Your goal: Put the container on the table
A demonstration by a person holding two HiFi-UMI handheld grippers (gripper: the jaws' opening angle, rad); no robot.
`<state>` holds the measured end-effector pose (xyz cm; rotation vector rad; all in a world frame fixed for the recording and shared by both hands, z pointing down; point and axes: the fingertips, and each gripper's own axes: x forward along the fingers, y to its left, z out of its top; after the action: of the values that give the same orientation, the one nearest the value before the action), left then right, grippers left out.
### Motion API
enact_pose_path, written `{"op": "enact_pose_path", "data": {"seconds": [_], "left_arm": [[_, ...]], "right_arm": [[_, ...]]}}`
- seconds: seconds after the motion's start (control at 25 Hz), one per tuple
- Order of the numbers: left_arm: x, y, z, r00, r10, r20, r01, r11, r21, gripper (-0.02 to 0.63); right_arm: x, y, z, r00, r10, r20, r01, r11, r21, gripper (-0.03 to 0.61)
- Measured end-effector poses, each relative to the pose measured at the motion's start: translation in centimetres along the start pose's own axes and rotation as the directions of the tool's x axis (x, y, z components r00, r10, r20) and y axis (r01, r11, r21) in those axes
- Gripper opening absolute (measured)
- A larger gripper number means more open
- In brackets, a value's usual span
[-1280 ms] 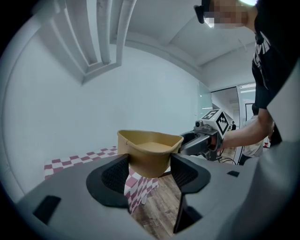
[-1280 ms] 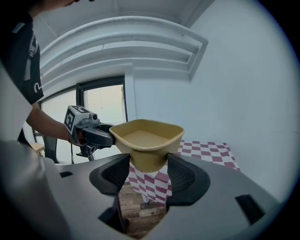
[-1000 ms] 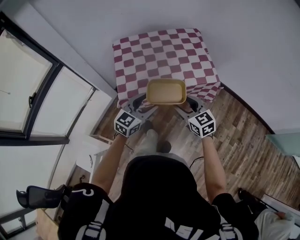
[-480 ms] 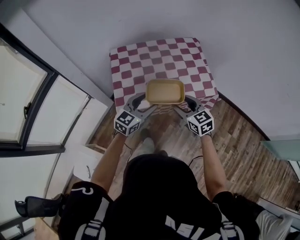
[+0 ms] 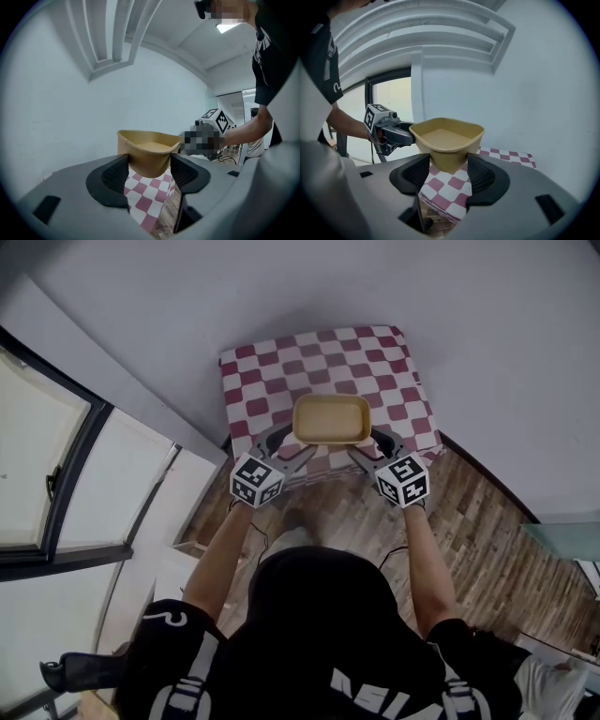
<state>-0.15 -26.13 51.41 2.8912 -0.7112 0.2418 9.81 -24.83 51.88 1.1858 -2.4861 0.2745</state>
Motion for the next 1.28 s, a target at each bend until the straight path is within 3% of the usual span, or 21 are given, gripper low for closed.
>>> {"op": "enact_pose_path", "data": {"seconds": [0.52,1.28], "left_arm": [[0.5,3.6,-0.3,0.999,-0.042,0.0,0.042,0.999,0.006,0.284],[6.7,6.1,-3.3,0.992,-0.052,-0.112,0.055,0.998,0.019,0.282]], "right_arm": [[3.1,-0.8,0.9,0.999,-0.045,-0.02,0.045,0.999,-0.014,0.268],[5.7,-6.6,-2.7,0.999,-0.039,-0.023,0.04,0.999,0.03,0.268]]}}
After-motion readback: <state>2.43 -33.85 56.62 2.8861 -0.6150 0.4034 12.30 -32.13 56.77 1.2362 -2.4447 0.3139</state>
